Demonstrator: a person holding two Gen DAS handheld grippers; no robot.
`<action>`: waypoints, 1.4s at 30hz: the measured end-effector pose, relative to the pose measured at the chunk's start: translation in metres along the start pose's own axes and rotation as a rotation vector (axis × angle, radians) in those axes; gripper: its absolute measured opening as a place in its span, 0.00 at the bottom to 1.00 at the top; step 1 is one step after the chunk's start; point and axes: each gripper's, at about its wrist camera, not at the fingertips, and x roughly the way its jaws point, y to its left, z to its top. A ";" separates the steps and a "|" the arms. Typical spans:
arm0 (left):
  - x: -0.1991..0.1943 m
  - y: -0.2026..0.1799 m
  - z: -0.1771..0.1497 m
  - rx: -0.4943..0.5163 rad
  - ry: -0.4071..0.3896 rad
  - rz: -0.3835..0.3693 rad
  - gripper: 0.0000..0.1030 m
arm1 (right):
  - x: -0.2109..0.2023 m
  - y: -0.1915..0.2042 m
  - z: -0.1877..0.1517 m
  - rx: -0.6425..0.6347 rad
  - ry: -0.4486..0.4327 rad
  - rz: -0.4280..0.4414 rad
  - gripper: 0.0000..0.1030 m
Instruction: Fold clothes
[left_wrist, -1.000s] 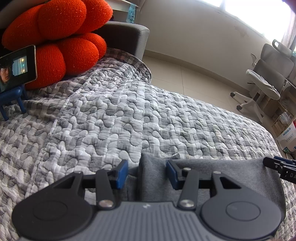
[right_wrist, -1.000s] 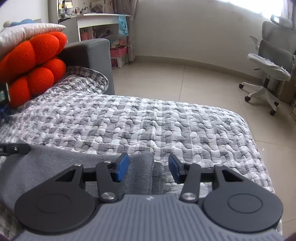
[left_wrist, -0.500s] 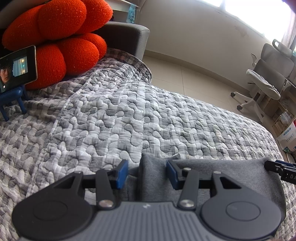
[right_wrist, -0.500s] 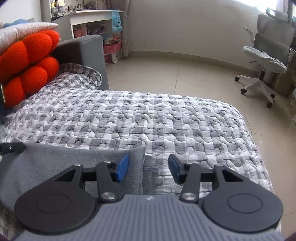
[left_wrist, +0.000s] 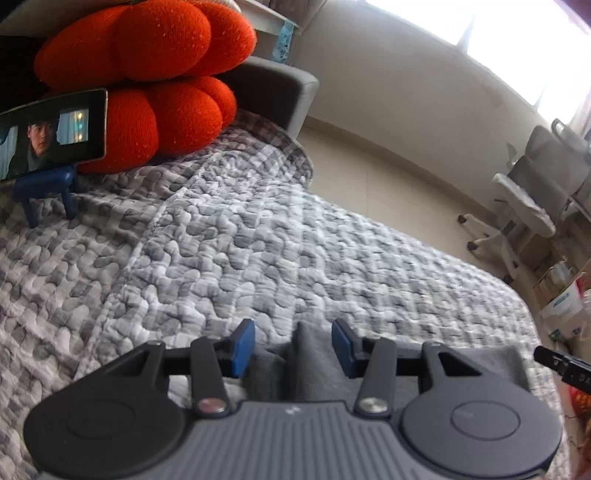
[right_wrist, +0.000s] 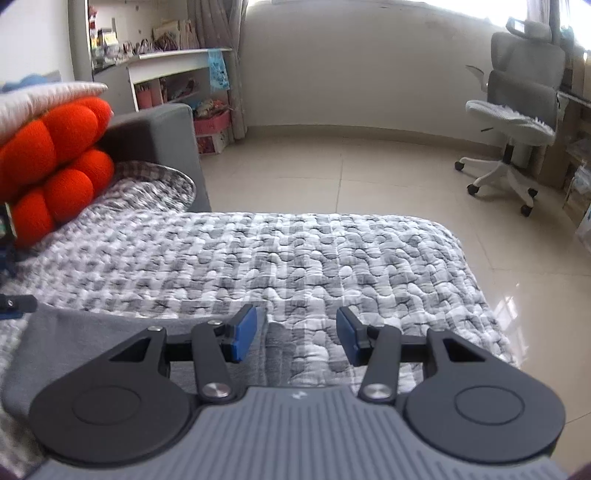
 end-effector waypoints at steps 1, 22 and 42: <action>-0.006 -0.004 -0.002 0.012 -0.009 -0.010 0.46 | -0.003 0.001 0.000 -0.003 -0.002 0.019 0.48; -0.019 -0.043 -0.054 0.153 0.077 -0.085 0.47 | -0.006 0.063 -0.024 -0.274 0.210 0.230 0.49; -0.048 -0.022 -0.087 0.078 0.098 -0.121 0.42 | -0.021 0.029 -0.050 -0.067 0.263 0.078 0.53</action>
